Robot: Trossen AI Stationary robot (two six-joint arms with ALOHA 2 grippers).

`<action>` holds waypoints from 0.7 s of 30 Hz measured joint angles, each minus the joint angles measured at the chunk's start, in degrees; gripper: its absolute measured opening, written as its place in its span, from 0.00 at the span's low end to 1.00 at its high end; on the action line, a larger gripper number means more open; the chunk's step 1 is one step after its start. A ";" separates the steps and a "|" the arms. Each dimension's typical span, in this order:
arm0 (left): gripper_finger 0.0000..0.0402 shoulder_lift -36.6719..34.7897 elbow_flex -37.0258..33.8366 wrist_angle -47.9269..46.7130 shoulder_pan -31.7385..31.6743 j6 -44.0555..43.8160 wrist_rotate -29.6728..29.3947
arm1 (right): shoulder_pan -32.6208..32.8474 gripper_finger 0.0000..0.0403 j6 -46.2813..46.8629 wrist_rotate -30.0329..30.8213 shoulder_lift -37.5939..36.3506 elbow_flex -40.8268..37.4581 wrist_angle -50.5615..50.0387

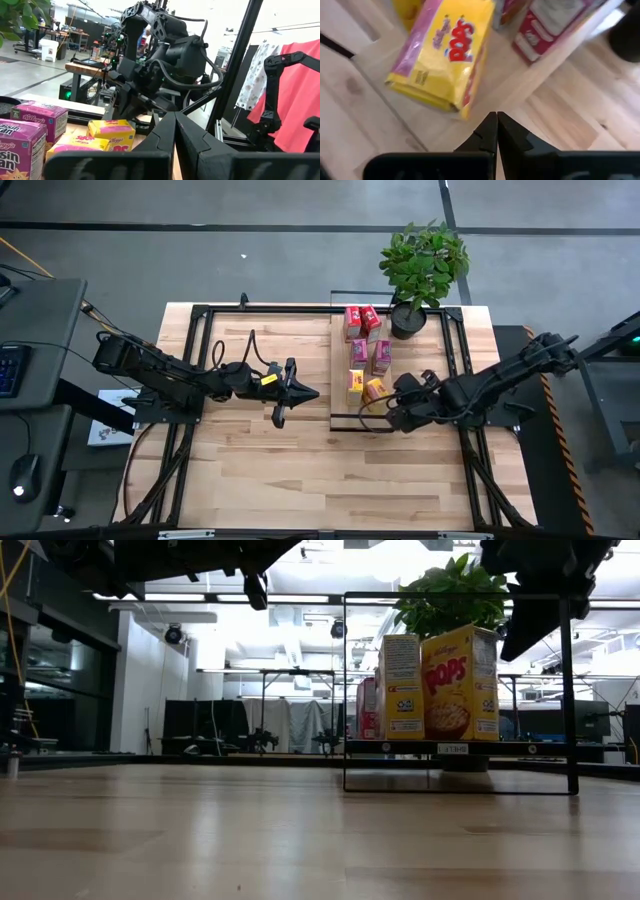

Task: Stack cereal on shelf
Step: Adjust the yellow cereal box on the shelf

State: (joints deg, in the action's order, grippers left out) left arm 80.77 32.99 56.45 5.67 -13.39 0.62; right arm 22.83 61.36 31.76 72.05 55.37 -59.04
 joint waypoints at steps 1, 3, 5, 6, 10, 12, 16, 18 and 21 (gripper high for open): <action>0.00 0.00 0.00 0.00 0.00 0.00 0.00 | -0.30 0.01 -0.72 -0.95 0.00 0.00 0.68; 0.00 0.00 0.00 0.00 -0.02 0.00 0.00 | -0.76 0.00 -2.13 -1.97 0.00 0.00 2.42; 0.00 0.00 0.00 0.00 0.00 0.00 0.00 | -1.02 0.00 -3.08 -2.18 0.00 0.00 3.91; 0.00 0.00 0.00 0.00 0.00 0.00 0.00 | -1.19 0.00 -3.56 -2.71 0.00 0.00 4.54; 0.00 0.00 0.00 -0.02 0.00 0.00 0.00 | -1.93 0.00 -4.84 -5.21 0.00 0.00 6.15; 0.00 0.00 0.00 -0.01 -0.01 0.00 0.00 | -2.10 0.00 -4.87 -6.11 0.00 0.00 6.53; 0.00 0.00 0.00 0.00 -0.02 0.00 0.00 | -2.27 0.00 -4.84 -8.00 -0.04 0.00 6.73; 0.00 0.00 0.00 -0.02 0.00 0.00 0.00 | -2.25 0.00 -4.67 -8.57 -0.04 0.00 6.83; 0.00 0.00 0.00 -0.01 -0.02 0.00 0.00 | -2.25 0.00 -4.76 -9.88 -0.04 0.00 7.38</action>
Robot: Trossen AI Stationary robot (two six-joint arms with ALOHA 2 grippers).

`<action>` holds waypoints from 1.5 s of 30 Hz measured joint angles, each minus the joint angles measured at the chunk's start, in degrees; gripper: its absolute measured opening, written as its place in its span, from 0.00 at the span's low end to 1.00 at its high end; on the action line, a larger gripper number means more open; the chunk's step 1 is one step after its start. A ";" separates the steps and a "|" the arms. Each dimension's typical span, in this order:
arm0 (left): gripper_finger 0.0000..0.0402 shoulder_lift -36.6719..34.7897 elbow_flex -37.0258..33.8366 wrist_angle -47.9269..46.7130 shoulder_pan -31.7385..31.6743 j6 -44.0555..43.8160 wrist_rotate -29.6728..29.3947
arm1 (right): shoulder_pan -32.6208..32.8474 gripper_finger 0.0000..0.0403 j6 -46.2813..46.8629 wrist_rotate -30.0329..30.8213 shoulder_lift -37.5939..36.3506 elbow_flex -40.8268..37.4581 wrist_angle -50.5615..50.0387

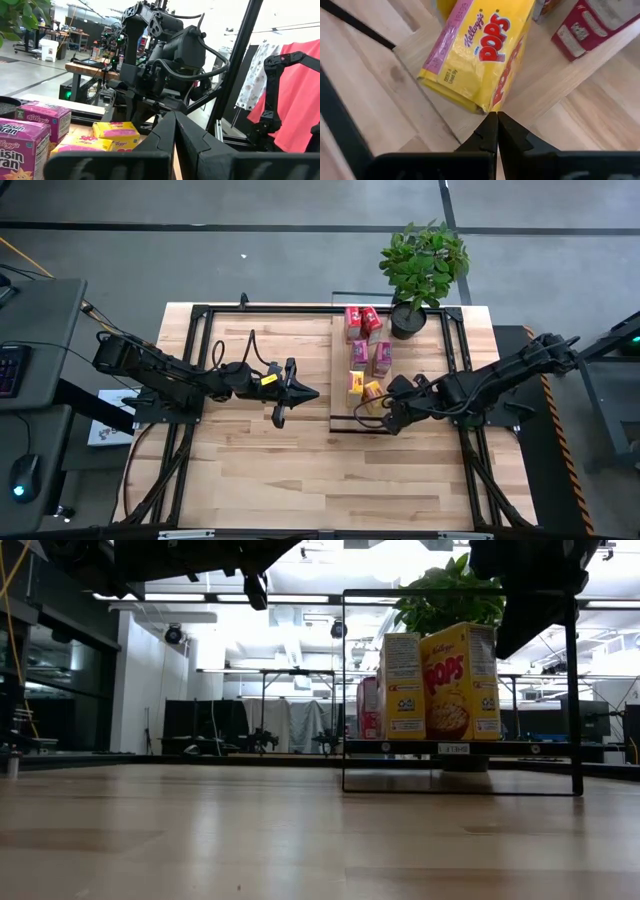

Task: Stack cereal on shelf
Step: Adjust the yellow cereal box on the shelf

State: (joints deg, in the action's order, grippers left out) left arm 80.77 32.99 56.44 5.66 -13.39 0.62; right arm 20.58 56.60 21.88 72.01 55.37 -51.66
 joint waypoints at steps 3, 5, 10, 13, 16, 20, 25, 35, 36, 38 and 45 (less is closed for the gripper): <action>0.00 0.00 0.00 0.01 0.01 0.00 0.00 | 0.02 0.00 -0.11 -1.17 0.02 0.00 0.73; 0.00 0.00 0.00 0.01 0.01 0.00 0.00 | 0.02 0.00 -0.13 -1.37 0.00 0.00 0.73; 0.00 0.00 0.00 0.01 0.00 0.00 0.00 | 0.02 0.00 -0.13 -1.25 -0.09 0.00 0.94; 0.00 0.00 0.00 -0.01 -0.01 0.02 0.00 | 0.02 0.00 -0.15 -0.59 -0.09 0.00 0.94; 0.00 0.00 0.00 -0.26 -0.01 0.04 0.00 | 0.03 0.00 -0.33 0.51 -0.28 0.00 0.81; 0.00 -0.04 0.00 -6.97 -0.03 0.04 -0.03 | 0.02 0.00 -0.35 1.02 -0.81 0.02 0.46; 0.00 0.00 1.43 -22.64 -2.58 -3.00 -1.90 | 0.04 0.00 -0.33 1.24 -1.27 0.07 0.49; 0.00 12.58 7.68 -26.46 -5.76 -6.47 3.84 | 0.02 0.00 -1.42 1.01 -1.27 0.07 0.61; 0.00 14.44 9.12 -26.43 -6.00 -6.50 3.83 | 0.02 0.00 -1.42 1.01 -1.27 0.07 0.77; 0.00 17.70 12.13 -26.50 -6.56 -6.52 3.80 | 0.03 0.00 -1.42 1.04 -1.27 0.07 0.98; 0.00 26.14 20.18 -26.76 -6.83 -6.03 4.44 | 0.03 0.00 -1.61 1.04 -1.27 0.07 1.38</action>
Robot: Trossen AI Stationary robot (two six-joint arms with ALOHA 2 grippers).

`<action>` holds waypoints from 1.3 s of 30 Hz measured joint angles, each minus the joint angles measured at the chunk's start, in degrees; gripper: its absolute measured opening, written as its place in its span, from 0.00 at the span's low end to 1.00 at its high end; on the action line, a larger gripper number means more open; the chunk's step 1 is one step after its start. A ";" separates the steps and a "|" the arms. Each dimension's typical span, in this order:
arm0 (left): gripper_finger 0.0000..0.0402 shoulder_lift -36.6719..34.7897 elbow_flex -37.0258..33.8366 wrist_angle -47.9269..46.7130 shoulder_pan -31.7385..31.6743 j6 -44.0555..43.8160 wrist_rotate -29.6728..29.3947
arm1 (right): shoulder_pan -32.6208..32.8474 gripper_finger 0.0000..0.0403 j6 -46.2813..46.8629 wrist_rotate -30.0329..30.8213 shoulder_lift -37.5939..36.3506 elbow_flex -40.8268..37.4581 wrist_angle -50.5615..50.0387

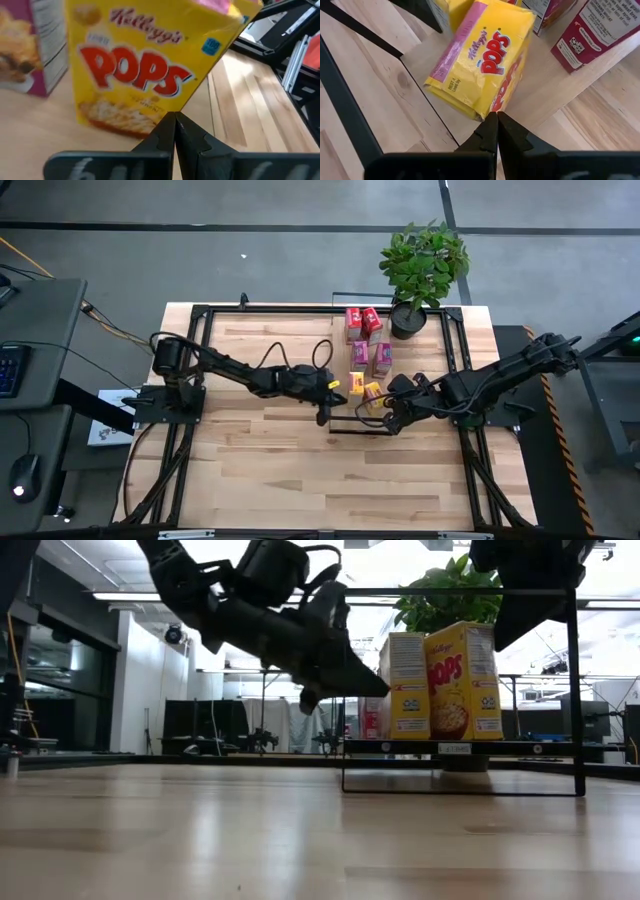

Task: Stack cereal on shelf
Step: Adjust the yellow cereal box on the shelf, then return to Home Position

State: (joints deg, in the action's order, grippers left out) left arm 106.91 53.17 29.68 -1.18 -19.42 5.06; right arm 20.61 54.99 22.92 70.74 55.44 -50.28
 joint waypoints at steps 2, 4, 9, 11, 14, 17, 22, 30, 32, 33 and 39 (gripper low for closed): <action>0.00 0.94 1.01 0.29 0.00 0.03 0.29 | -0.01 0.00 0.05 0.00 0.00 0.00 0.09; 0.00 1.32 1.31 -0.01 -0.04 0.04 0.42 | 0.01 0.00 0.26 0.00 0.00 0.00 0.23; 0.00 1.34 1.35 0.23 0.00 0.07 2.92 | 0.00 0.00 0.41 0.02 0.00 0.00 2.18; 0.00 1.34 1.35 0.42 0.11 0.09 3.32 | 0.00 0.00 0.43 0.17 0.00 0.02 2.91; 0.00 1.34 1.35 0.21 0.14 0.11 3.41 | 0.00 0.00 0.67 0.89 0.00 0.02 3.15; 0.00 1.34 1.35 0.26 0.12 0.11 3.39 | 0.01 0.00 1.76 2.36 0.00 0.02 2.47; 0.00 1.34 1.35 0.32 0.12 0.11 3.39 | 0.01 0.00 3.19 8.07 0.00 0.04 2.05; 0.00 1.34 1.35 0.32 0.12 0.11 3.37 | 0.06 0.00 3.24 11.55 -2.30 0.04 0.79; 0.00 1.34 1.35 0.30 0.12 0.09 3.37 | 0.32 0.00 3.23 12.49 -3.98 0.04 0.76; 0.00 1.34 1.35 0.30 0.12 0.09 3.37 | 0.53 0.00 3.23 13.15 -4.86 0.04 0.79; 0.00 1.32 1.35 0.26 0.12 0.09 3.37 | 2.77 0.00 1.05 11.78 -8.38 0.04 5.28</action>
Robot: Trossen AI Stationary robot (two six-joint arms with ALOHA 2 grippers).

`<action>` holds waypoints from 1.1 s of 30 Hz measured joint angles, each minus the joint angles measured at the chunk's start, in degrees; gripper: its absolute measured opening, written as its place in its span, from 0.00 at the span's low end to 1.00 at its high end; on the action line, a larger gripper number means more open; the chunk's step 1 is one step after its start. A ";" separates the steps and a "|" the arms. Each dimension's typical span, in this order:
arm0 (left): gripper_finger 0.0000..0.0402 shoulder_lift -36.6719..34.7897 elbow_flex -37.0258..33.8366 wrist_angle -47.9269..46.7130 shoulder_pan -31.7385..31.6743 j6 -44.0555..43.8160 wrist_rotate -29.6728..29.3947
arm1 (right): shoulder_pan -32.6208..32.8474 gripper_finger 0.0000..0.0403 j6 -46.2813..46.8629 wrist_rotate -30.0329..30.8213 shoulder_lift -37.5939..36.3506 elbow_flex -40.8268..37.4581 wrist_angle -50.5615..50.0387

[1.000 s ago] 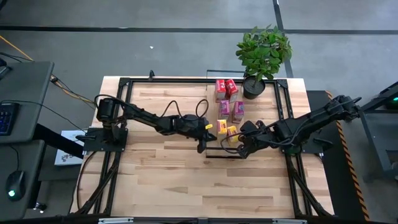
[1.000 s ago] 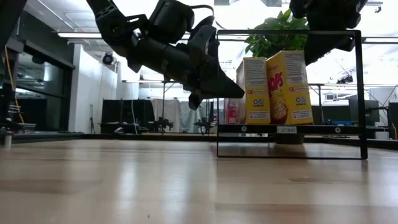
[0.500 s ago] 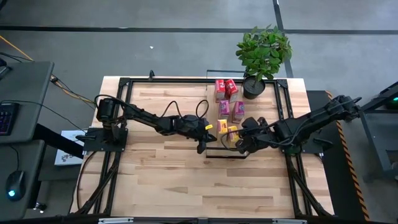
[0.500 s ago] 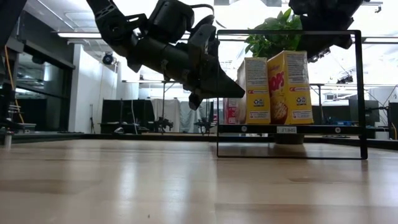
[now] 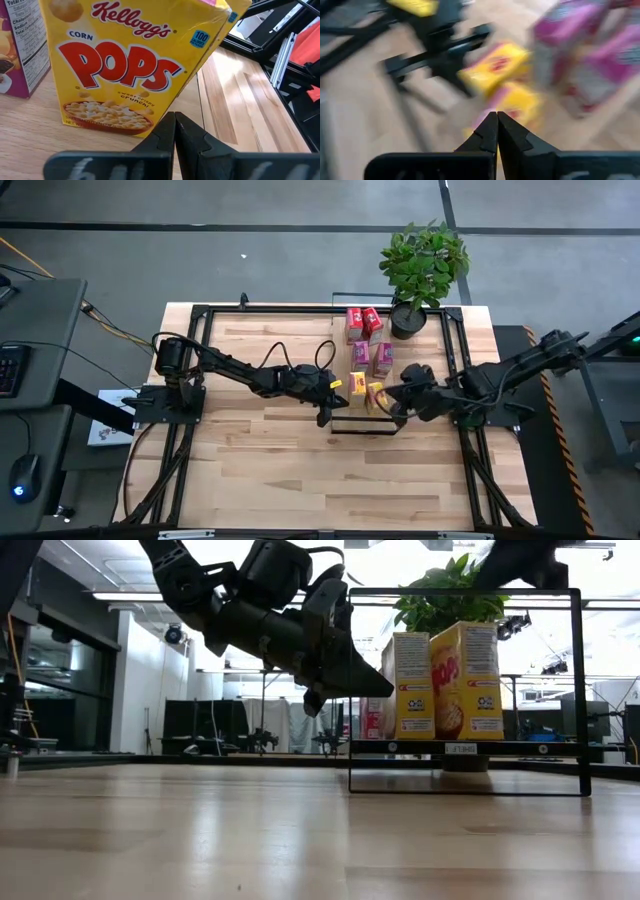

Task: Stack cereal on shelf
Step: Return to Home Position

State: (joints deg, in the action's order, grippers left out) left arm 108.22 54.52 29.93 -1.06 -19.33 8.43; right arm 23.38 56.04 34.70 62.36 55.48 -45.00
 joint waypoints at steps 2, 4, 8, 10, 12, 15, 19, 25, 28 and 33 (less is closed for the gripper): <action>0.00 -0.02 0.00 0.00 0.00 0.02 0.00 | 1.14 0.00 -2.16 -3.44 -0.23 0.00 3.46; 0.00 -0.02 0.00 0.00 0.00 0.00 -0.02 | 2.44 0.00 -4.76 -7.89 -0.21 0.00 7.36; 0.00 -0.02 0.00 0.00 0.00 0.00 -0.02 | 6.08 0.00 -8.26 -15.04 0.38 0.04 14.91; 0.00 -0.02 0.00 -0.02 0.00 0.01 -0.02 | 8.70 0.00 -9.73 -17.03 1.01 0.04 17.90; 0.00 -0.02 0.00 0.00 0.00 0.00 -0.02 | 11.79 0.00 -11.11 -18.57 2.22 0.07 20.37; 0.00 -0.04 0.00 -0.04 0.00 0.00 -0.02 | 17.07 0.00 -11.03 -18.58 4.86 0.05 21.79; 0.00 -0.04 0.00 -0.04 0.00 0.00 -0.02 | 23.22 0.00 -5.37 -16.47 9.96 0.05 21.60; 0.00 -0.04 0.00 -0.07 0.02 0.00 -0.02 | 30.25 0.00 4.76 -14.25 19.39 0.29 22.08; 0.00 -0.04 0.00 -0.07 0.02 0.00 -0.04 | 32.73 0.00 5.38 -13.00 24.89 3.79 21.37; 0.00 -0.04 0.00 -0.07 0.02 0.00 -0.14 | 34.69 0.00 -0.83 -7.02 33.97 16.09 14.06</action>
State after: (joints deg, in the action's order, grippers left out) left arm 108.18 54.52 29.87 -1.04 -19.33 8.29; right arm 58.07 55.21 27.68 96.33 71.57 -30.94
